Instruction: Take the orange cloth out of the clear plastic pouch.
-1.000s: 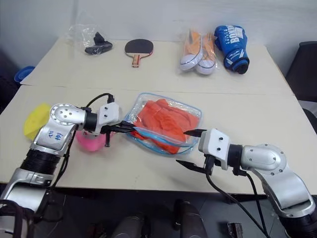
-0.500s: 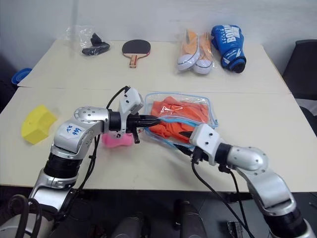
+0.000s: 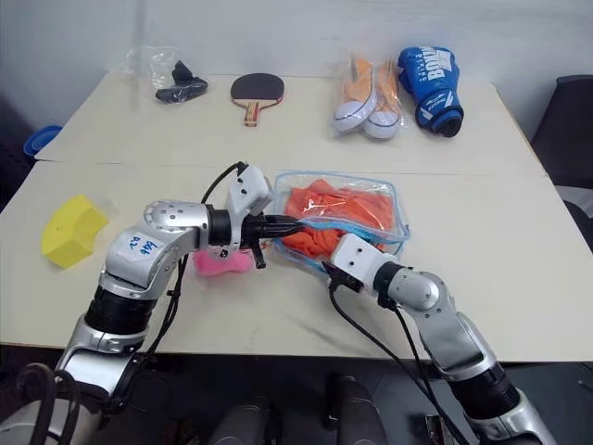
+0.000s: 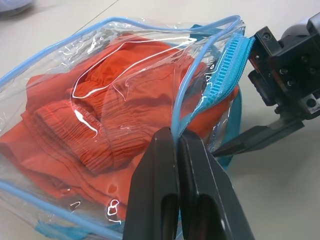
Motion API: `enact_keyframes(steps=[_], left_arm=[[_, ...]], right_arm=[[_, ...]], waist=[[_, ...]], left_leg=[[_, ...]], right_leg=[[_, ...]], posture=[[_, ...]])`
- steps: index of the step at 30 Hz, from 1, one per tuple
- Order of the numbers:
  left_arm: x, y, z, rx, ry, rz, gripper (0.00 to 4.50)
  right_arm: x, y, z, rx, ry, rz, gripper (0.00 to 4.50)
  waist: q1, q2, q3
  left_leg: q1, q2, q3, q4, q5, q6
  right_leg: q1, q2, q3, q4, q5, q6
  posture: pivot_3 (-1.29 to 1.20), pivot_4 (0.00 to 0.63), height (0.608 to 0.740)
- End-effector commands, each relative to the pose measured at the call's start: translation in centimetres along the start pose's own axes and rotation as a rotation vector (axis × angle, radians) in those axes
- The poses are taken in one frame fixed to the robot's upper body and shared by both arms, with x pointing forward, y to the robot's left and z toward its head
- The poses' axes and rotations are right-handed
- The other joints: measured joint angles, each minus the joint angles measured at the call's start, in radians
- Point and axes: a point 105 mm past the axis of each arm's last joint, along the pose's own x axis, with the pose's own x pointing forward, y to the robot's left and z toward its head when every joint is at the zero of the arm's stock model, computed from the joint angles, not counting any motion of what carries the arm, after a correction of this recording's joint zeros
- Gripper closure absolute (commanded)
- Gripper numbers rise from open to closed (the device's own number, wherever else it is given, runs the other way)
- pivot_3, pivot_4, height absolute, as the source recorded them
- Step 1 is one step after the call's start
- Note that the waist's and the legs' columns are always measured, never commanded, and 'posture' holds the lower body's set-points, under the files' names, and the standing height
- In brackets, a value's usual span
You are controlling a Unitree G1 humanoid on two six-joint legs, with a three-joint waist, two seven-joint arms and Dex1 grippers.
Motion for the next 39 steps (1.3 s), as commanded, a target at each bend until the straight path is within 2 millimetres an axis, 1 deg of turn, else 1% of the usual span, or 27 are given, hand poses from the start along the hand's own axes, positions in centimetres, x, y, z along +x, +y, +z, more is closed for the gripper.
enact_keyframes(steps=[1,5,9,15,20,21,23,26,29,30,32,33,34,36,39], left_arm=[[0.2,-0.3,1.2,0.033,-0.037,-0.009,4.50],[0.5,-0.6,1.3,0.031,-0.045,-0.019,4.50],[0.7,-0.6,1.6,0.022,-0.056,-0.016,4.50],[0.9,-0.5,1.9,0.020,-0.063,-0.010,4.50],[1.0,-0.3,1.8,0.016,-0.065,-0.002,4.50],[1.0,-0.2,1.9,0.014,-0.066,0.002,4.50],[1.1,-0.1,1.9,0.012,-0.066,0.007,4.50],[1.1,0.0,1.8,0.013,-0.063,0.011,4.50],[1.2,0.6,1.5,0.009,-0.050,0.046,4.50],[1.3,0.9,1.4,0.005,-0.047,0.058,4.50],[1.4,1.2,1.2,0.002,-0.044,0.074,4.50],[1.6,1.3,1.1,-0.005,-0.041,0.082,4.50],[1.8,1.6,0.9,-0.008,-0.037,0.095,4.50],[2.2,1.9,0.6,-0.010,-0.028,0.115,4.50],[3.0,3.2,-0.1,0.001,0.002,0.181,4.50]], right_arm=[[0.7,-0.4,0.9,-0.068,-0.024,-0.036,1.42],[1.3,-1.3,0.2,-0.149,0.036,-0.092,1.42],[1.8,-1.5,-0.2,-0.228,0.070,-0.105,1.42],[2.4,-1.7,-1.6,-0.331,0.170,-0.138,1.42],[3.1,-2.1,-2.4,-0.358,0.221,-0.183,1.42],[3.3,-1.9,-2.5,-0.347,0.219,-0.175,1.59],[3.5,-1.3,-2.6,-0.328,0.209,-0.151,2.07],[3.4,-0.9,-2.6,-0.330,0.206,-0.142,3.13],[3.2,-0.7,-2.6,-0.336,0.201,-0.131,4.19],[3.1,-0.5,-2.6,-0.344,0.196,-0.119,4.47],[2.9,-0.2,-2.4,-0.353,0.187,-0.098,4.47],[2.7,0.1,-2.0,-0.371,0.164,-0.075,4.47],[2.4,0.8,-1.6,-0.404,0.140,-0.030,4.47],[1.9,1.4,-1.2,-0.423,0.118,0.008,4.47],[0.7,2.0,0.2,-0.483,0.054,0.035,4.47]], waist=[[0.000,0.000,0.000],[-0.001,0.000,0.000],[-0.001,0.000,0.000],[-0.001,0.000,0.000],[-0.002,0.000,0.000],[-0.003,0.000,0.000],[-0.003,0.000,0.000],[-0.002,0.000,0.000],[-0.002,0.000,0.000],[-0.002,0.000,0.000],[-0.001,0.000,0.000],[-0.001,0.000,0.000],[0.000,0.000,0.000],[0.000,0.000,0.000],[-0.001,0.000,0.000]], left_leg=[[0.000,0.000,0.000,0.000,0.000,0.000],[0.000,0.000,0.000,0.000,0.000,0.000],[0.000,0.000,0.000,0.000,0.000,0.000],[0.000,0.000,0.000,0.000,0.000,0.000],[0.001,0.000,0.000,0.000,0.000,0.000],[0.001,0.000,0.000,0.000,0.000,0.000],[0.001,0.000,0.000,0.000,0.000,-0.001],[0.001,0.000,0.000,0.000,0.000,-0.001],[0.001,0.000,0.000,0.000,0.000,-0.001],[0.001,0.000,0.000,0.000,0.000,-0.001],[0.001,0.000,0.000,0.000,0.001,-0.001],[0.001,0.000,0.000,0.000,0.000,-0.001],[0.001,0.000,0.000,0.000,0.000,-0.001],[0.001,0.000,-0.001,0.000,0.000,-0.001],[0.001,0.000,-0.001,0.000,0.000,-0.001]], right_leg=[[0.000,0.000,0.000,0.000,0.000,0.000],[0.000,0.000,0.000,0.000,0.000,0.000],[0.000,0.000,0.000,0.000,0.000,0.000],[0.000,0.000,0.000,0.000,0.000,0.000],[0.001,0.000,0.000,0.000,0.000,0.000],[0.001,0.000,0.000,0.000,0.000,0.000],[0.001,-0.001,0.000,0.000,0.000,0.000],[0.001,-0.001,0.000,0.000,0.000,0.000],[0.001,-0.001,0.000,0.000,0.000,0.000],[0.001,-0.001,0.000,0.000,0.000,0.000],[0.001,-0.001,0.000,0.000,0.000,0.000],[0.001,-0.001,0.000,0.000,0.000,0.000],[0.001,-0.001,0.000,0.000,0.000,0.000],[0.001,-0.001,0.000,0.000,0.000,0.000],[0.001,0.000,0.000,-0.001,0.000,0.000]], posture=[[0.00,0.150,0.740],[0.00,0.150,0.740],[0.00,0.150,0.740],[0.00,0.150,0.740],[0.00,0.150,0.740],[0.00,0.150,0.740],[0.00,0.150,0.740],[0.00,0.150,0.740],[0.00,0.150,0.740],[0.00,0.150,0.740],[0.00,0.150,0.740],[0.00,0.150,0.740],[0.00,0.150,0.740],[0.00,0.150,0.740],[0.00,0.150,0.740]])
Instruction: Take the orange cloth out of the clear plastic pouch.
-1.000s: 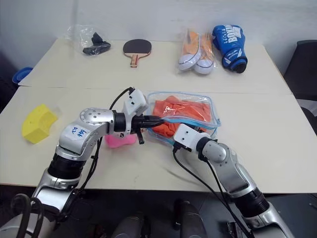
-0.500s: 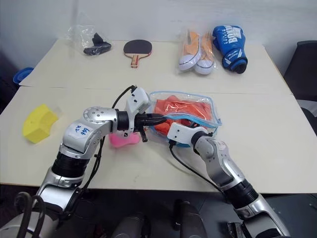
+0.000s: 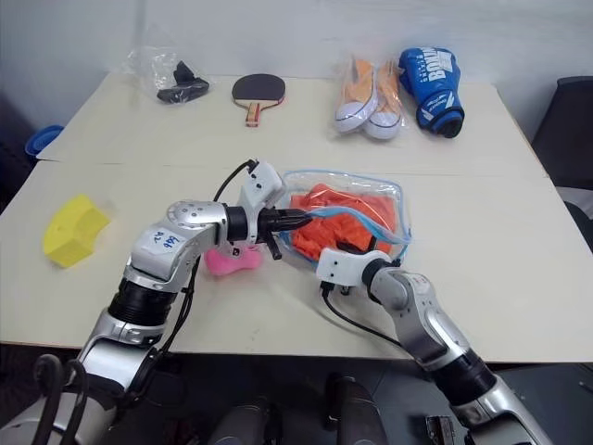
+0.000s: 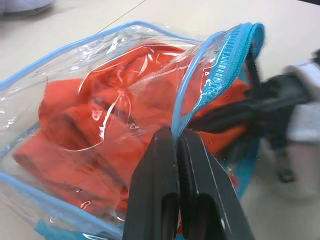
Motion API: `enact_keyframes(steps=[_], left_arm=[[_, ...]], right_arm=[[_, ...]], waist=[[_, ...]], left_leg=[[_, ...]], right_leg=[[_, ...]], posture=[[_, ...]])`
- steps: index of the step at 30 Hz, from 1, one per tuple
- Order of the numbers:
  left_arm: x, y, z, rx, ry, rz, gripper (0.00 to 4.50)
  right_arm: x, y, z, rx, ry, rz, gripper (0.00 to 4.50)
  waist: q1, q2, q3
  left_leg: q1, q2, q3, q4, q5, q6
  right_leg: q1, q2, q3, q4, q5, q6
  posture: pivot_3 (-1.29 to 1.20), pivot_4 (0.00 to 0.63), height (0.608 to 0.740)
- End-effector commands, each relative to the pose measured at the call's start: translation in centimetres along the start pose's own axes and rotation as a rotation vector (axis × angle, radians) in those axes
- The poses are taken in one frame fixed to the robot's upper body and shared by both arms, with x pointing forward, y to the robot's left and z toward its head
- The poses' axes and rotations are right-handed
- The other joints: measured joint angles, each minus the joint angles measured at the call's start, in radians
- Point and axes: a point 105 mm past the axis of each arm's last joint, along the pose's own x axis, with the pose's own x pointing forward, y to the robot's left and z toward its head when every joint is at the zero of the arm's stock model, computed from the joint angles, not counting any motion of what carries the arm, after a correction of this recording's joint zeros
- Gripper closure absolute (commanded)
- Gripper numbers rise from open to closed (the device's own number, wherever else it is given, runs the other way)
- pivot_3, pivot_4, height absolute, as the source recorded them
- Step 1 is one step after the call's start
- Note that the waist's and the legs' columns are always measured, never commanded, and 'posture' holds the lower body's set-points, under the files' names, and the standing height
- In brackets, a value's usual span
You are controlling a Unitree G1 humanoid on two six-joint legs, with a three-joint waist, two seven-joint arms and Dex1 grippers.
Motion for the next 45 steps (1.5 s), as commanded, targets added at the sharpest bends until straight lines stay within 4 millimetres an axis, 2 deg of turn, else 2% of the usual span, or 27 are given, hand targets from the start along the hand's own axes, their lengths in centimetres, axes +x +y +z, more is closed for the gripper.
enact_keyframes(steps=[1,8,13,19,25,28,31,34,38,43,45], left_arm=[[0.8,1.8,0.6,0.052,-0.002,0.104,4.50],[2.1,4.2,-0.1,0.113,0.033,0.196,4.50],[2.1,5.6,-0.1,0.153,0.045,0.236,4.50],[0.3,8.8,-0.9,0.244,0.107,0.337,4.50],[-2.3,11.1,-1.5,0.356,0.170,0.396,4.50],[-3.3,12.2,-1.5,0.403,0.192,0.432,4.50],[-3.5,12.7,-0.9,0.436,0.181,0.457,4.50],[-1.4,10.6,0.7,0.390,0.076,0.358,4.50],[2.2,5.0,2.2,0.402,-0.032,0.144,4.50],[3.5,0.5,3.5,0.396,-0.112,0.001,4.50],[3.5,-0.6,3.9,0.392,-0.129,-0.037,4.50]], right_arm=[[-1.5,0.8,2.3,-0.075,-0.108,0.054,4.47],[-4.2,1.6,3.1,-0.160,-0.212,0.145,4.47],[-5.7,2.0,3.4,-0.173,-0.294,0.197,4.47],[-8.4,2.5,4.0,-0.217,-0.433,0.294,4.47],[-9.2,2.4,1.6,-0.341,-0.411,0.330,4.47],[-9.4,2.2,2.4,-0.323,-0.466,0.321,4.47],[-9.2,2.9,3.8,-0.316,-0.537,0.349,4.47],[-7.4,2.3,4.4,-0.377,-0.546,0.304,4.47],[-5.0,1.7,4.4,-0.427,-0.520,0.304,4.47],[-3.9,2.3,3.3,-0.379,-0.468,0.367,4.47],[-3.5,2.4,2.8,-0.345,-0.444,0.377,4.47]], waist=[[0.000,0.000,0.000],[0.003,0.000,0.000],[0.003,0.000,0.000],[0.005,0.000,0.000],[0.003,-0.001,0.000],[0.002,-0.001,0.000],[0.004,-0.001,0.000],[0.003,-0.001,0.000],[0.000,-0.001,0.000],[0.011,-0.001,0.000],[0.005,-0.001,0.000]], left_leg=[[0.000,0.000,0.000,0.000,0.000,0.000],[-0.001,0.000,0.000,0.000,0.000,0.000],[-0.001,0.000,0.000,0.000,0.000,0.000],[-0.001,-0.001,0.000,-0.001,0.000,0.000],[0.000,-0.001,0.001,-0.001,0.000,0.000],[0.000,0.000,0.001,-0.002,0.000,0.000],[0.000,0.000,0.001,-0.001,0.000,0.000],[0.000,0.000,0.001,-0.001,0.000,0.000],[0.000,0.000,0.001,-0.001,0.000,0.000],[-0.005,0.000,0.001,0.001,0.001,0.001],[-0.005,0.000,0.000,0.001,0.000,0.001]], right_leg=[[0.000,0.000,0.000,0.000,0.000,0.000],[0.000,0.000,-0.001,-0.002,0.000,0.000],[0.000,0.000,-0.001,-0.005,0.000,0.000],[0.000,0.000,-0.002,-0.005,0.000,0.000],[0.000,0.000,-0.001,-0.006,0.000,0.001],[0.000,0.000,-0.001,-0.006,0.001,0.001],[0.000,0.000,-0.002,-0.005,0.001,0.001],[0.000,0.000,-0.002,-0.005,0.001,0.001],[-0.001,0.001,-0.002,-0.004,0.001,0.001],[0.000,-0.001,-0.006,-0.005,0.001,0.002],[0.000,-0.001,-0.006,-0.006,0.002,0.002]], posture=[[0.00,0.150,0.740],[0.00,0.150,0.740],[0.00,0.150,0.740],[0.00,0.150,0.740],[0.00,0.150,0.740],[0.00,0.150,0.740],[0.00,0.150,0.740],[0.00,0.150,0.740],[0.00,0.150,0.740],[0.00,0.150,0.740],[0.00,0.150,0.740]])
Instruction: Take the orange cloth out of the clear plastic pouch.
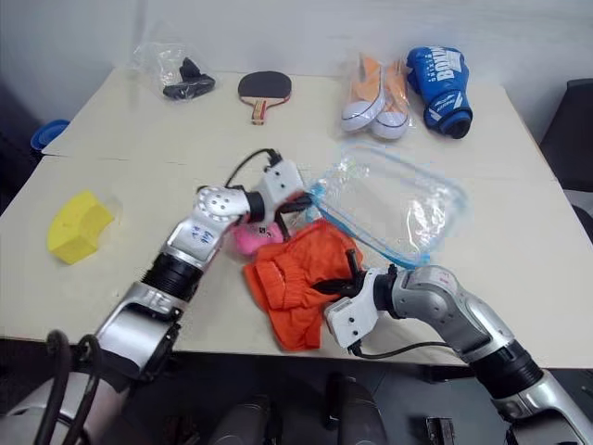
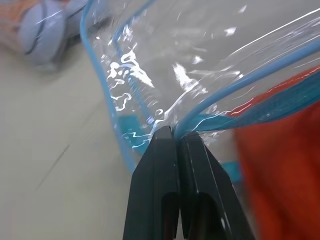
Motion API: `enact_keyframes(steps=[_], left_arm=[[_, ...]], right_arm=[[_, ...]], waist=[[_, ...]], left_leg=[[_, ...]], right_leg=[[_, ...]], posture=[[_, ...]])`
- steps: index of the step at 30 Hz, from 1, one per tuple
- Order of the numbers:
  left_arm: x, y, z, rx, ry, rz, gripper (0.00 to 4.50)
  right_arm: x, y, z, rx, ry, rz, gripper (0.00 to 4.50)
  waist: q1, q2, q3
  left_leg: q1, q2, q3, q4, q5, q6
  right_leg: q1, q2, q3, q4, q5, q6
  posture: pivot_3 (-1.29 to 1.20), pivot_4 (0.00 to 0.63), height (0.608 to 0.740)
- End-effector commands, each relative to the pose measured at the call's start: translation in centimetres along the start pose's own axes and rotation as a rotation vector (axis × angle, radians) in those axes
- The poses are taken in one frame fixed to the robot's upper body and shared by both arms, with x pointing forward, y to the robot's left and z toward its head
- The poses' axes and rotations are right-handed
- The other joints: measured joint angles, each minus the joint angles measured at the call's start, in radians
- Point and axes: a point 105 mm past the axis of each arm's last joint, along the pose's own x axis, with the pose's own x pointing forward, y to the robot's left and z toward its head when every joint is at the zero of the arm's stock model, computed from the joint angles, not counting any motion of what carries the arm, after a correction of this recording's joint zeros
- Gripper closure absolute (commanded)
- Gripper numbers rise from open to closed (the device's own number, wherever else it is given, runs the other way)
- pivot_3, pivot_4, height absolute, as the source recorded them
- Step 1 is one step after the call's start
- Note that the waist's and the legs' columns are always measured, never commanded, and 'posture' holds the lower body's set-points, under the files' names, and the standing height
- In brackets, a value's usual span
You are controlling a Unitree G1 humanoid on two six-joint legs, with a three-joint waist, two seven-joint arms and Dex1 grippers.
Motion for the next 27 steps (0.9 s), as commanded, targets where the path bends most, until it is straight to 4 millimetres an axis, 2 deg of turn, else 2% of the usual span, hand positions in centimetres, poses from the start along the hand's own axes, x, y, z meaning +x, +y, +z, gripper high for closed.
enact_keyframes(steps=[1,3,6,8,12,14,17,19,21,23,25,27], left_arm=[[-0.2,-0.9,3.4,0.055,-0.088,-0.042,4.50],[-0.3,-0.4,2.8,0.075,-0.049,-0.009,4.50],[-0.9,2.3,0.9,0.120,0.044,0.111,4.50],[-1.2,3.2,0.1,0.152,0.077,0.147,4.50],[-3.8,7.2,-3.4,0.154,0.215,0.286,4.50],[-5.2,8.4,-4.7,0.161,0.264,0.320,4.50],[-8.1,9.5,-6.6,0.147,0.316,0.329,4.50],[-9.2,9.2,-6.6,0.156,0.299,0.287,4.50],[-9.8,7.6,-5.5,0.183,0.230,0.182,4.50],[-10.3,6.0,-4.9,0.206,0.194,0.099,4.50],[-10.4,4.7,-4.5,0.218,0.177,0.043,4.50],[-10.4,2.5,-4.2,0.230,0.160,-0.049,4.50]], right_arm=[[0.0,0.3,-0.9,0.013,0.028,0.017,4.47],[-0.2,0.5,-0.9,-0.024,0.026,0.024,4.47],[-1.6,1.2,0.0,-0.036,-0.006,0.041,4.47],[-2.1,1.7,0.3,-0.052,-0.012,0.061,4.47],[-4.6,3.2,1.3,-0.026,-0.026,0.081,4.47],[-5.3,3.6,1.0,-0.002,-0.002,0.078,4.47],[-7.5,3.9,-1.9,0.039,0.136,0.047,4.47],[-9.2,3.7,-4.3,0.059,0.243,0.010,4.47],[-11.8,3.0,-7.7,0.123,0.396,-0.076,4.47],[-13.9,2.8,-10.0,0.194,0.503,-0.148,4.47],[-15.0,3.0,-11.1,0.233,0.556,-0.176,4.47],[-16.3,3.1,-12.5,0.300,0.633,-0.232,4.47]], waist=[[-0.003,0.000,0.000],[-0.006,0.000,0.000],[-0.005,0.000,0.000],[-0.006,0.000,0.000],[-0.003,0.000,0.000],[-0.007,0.000,0.000],[-0.007,0.000,0.000],[-0.008,0.000,0.000],[-0.008,0.000,0.000],[-0.007,0.000,0.000],[0.000,0.000,0.000],[-0.001,0.000,0.000]], left_leg=[[0.001,0.000,0.000,0.000,0.000,0.000],[0.002,0.000,0.000,0.000,0.000,0.000],[0.005,0.000,0.001,-0.001,0.000,0.000],[0.006,0.000,0.001,-0.001,0.000,0.000],[0.005,0.000,0.000,-0.002,0.000,0.000],[0.005,0.000,0.000,-0.003,0.000,0.000],[0.005,0.000,0.002,-0.003,0.000,0.000],[0.006,0.000,0.003,-0.003,0.000,0.000],[0.006,0.000,0.004,-0.003,0.000,0.000],[0.006,0.001,0.004,-0.003,0.000,0.000],[0.005,0.001,0.003,-0.003,0.000,0.000],[0.004,0.001,0.002,-0.002,0.000,0.000]], right_leg=[[0.000,0.000,0.001,0.000,0.000,0.000],[0.001,0.000,0.002,0.001,0.000,0.000],[0.002,0.001,0.004,0.000,0.000,0.000],[0.002,0.001,0.005,0.000,0.000,0.000],[0.001,0.001,0.003,0.001,0.000,0.000],[0.001,0.001,0.003,0.001,0.000,0.000],[0.002,0.001,0.004,0.001,0.000,0.000],[0.002,0.000,0.004,0.001,0.000,0.000],[0.002,0.000,0.005,0.001,0.000,0.000],[0.001,0.000,0.005,0.002,0.001,-0.001],[0.001,0.000,0.005,0.002,0.001,-0.001],[0.001,0.000,0.004,0.001,0.001,-0.001]], posture=[[0.00,0.150,0.740],[0.00,0.150,0.740],[0.00,0.150,0.740],[0.00,0.150,0.740],[0.00,0.150,0.740],[0.00,0.150,0.740],[0.00,0.150,0.740],[0.00,0.150,0.740],[0.00,0.150,0.740],[0.00,0.150,0.740],[0.00,0.150,0.740],[0.00,0.150,0.740]])
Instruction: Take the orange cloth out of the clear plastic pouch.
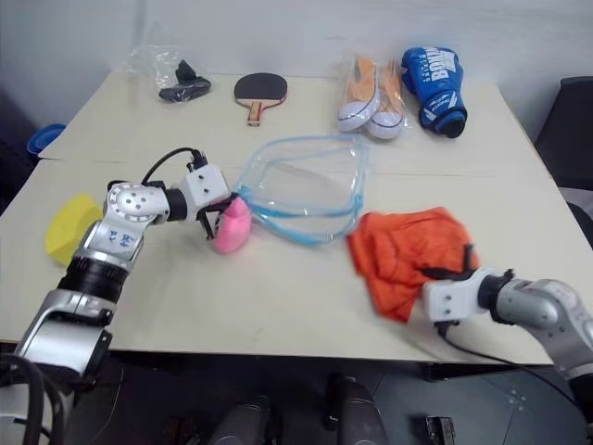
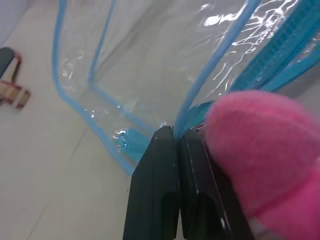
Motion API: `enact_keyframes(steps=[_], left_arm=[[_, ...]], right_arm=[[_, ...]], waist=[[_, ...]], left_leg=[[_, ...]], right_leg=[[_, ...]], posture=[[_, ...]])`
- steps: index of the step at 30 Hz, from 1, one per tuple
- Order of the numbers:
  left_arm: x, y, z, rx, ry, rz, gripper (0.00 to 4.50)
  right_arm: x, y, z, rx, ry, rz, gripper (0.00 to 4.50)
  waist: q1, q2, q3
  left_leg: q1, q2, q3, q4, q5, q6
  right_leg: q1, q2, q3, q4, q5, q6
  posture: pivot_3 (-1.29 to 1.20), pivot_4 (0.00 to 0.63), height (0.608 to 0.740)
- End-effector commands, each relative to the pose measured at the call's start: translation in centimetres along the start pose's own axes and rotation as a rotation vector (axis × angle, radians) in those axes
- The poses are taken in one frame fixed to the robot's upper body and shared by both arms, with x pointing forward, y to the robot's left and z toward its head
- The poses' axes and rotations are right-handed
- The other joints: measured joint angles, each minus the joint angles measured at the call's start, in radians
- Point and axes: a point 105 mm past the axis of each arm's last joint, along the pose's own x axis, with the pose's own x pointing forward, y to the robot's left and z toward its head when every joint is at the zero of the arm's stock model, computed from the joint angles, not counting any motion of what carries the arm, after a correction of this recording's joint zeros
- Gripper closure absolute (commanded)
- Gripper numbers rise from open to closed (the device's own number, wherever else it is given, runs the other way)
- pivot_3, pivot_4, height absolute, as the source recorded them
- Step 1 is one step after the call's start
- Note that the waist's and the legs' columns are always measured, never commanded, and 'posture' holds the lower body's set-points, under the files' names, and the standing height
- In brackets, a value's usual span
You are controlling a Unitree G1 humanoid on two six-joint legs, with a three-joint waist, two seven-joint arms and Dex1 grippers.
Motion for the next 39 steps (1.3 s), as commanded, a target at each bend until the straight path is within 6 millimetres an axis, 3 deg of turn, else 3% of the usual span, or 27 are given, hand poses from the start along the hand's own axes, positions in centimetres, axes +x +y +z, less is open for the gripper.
enact_keyframes(steps=[1,5,11,12,16,21,26,30,35,39], left_arm=[[-0.5,-2.3,2.5,0.060,-0.073,-0.119,4.50],[-0.9,-3.9,2.1,0.065,0.033,-0.169,4.50],[-1.5,-2.9,0.0,0.166,0.216,-0.095,4.50],[-1.5,-2.2,-0.5,0.164,0.240,-0.054,4.27],[-2.0,0.5,-1.9,0.110,0.280,0.075,3.28],[-2.7,1.2,-1.3,-0.026,0.211,0.111,1.74],[-4.3,2.1,-0.9,-0.110,0.158,0.139,0.18],[-7.0,2.9,0.3,-0.194,0.038,0.133,0.05],[-12.2,4.6,1.2,-0.344,-0.158,0.204,0.05],[-16.5,0.2,-0.8,-0.345,-0.075,0.001,0.05]], right_arm=[[-1.1,-1.4,-2.6,0.084,0.110,-0.092,4.47],[-2.1,-1.5,-6.2,0.114,0.293,-0.141,4.47],[-2.2,-2.3,-6.6,0.218,0.283,-0.242,4.47],[-2.1,-2.3,-6.6,0.224,0.278,-0.244,4.49],[-1.8,-2.5,-6.2,0.261,0.257,-0.259,3.39],[-1.5,-3.0,-5.3,0.252,0.229,-0.260,1.64],[-2.0,-4.5,-3.0,0.320,0.142,-0.244,0.00],[-3.4,-5.3,-0.5,0.487,0.039,-0.187,0.00],[-6.6,-5.6,1.4,0.717,-0.054,-0.071,0.00],[-10.5,-4.1,1.4,0.942,-0.088,0.079,0.00]], waist=[[-0.003,0.000,0.000],[-0.005,0.000,0.000],[-0.014,0.000,0.000],[-0.015,0.000,0.000],[-0.020,0.001,0.000],[-0.029,0.001,0.000],[-0.028,0.001,0.000],[-0.028,0.001,0.000],[-0.024,0.004,0.001],[-0.025,0.005,0.001]], left_leg=[[0.000,0.000,0.000,0.000,0.000,0.000],[0.000,0.000,0.001,0.000,0.000,0.000],[0.001,0.000,0.004,-0.002,0.000,0.000],[0.001,0.000,0.005,-0.002,0.000,0.000],[0.001,0.001,0.004,-0.002,0.000,0.000],[0.001,0.001,0.004,-0.002,0.000,-0.001],[0.002,0.001,0.004,-0.002,0.000,-0.001],[0.002,0.001,0.002,-0.001,0.000,-0.001],[0.000,0.001,0.000,0.000,0.000,-0.001],[0.002,0.001,-0.001,-0.003,0.000,-0.001]], right_leg=[[0.000,0.000,0.000,0.000,0.000,0.000],[0.001,0.000,0.002,-0.001,0.000,0.000],[0.001,0.001,0.006,-0.001,0.000,0.000],[0.001,0.001,0.006,-0.001,0.000,0.000],[0.001,0.002,0.006,-0.001,0.000,0.000],[0.000,0.002,0.005,0.001,0.000,0.000],[0.000,0.002,0.005,0.002,0.000,0.000],[-0.001,0.001,0.004,0.003,0.000,0.000],[-0.002,0.001,0.002,0.002,0.000,0.000],[0.000,0.001,0.002,-0.001,0.000,0.000]], posture=[[0.00,0.150,0.740],[0.00,0.150,0.740],[0.00,0.150,0.740],[0.00,0.150,0.740],[0.00,0.150,0.740],[0.00,0.150,0.740],[0.00,0.150,0.740],[0.00,0.150,0.740],[0.00,0.150,0.740],[0.00,0.150,0.740]])
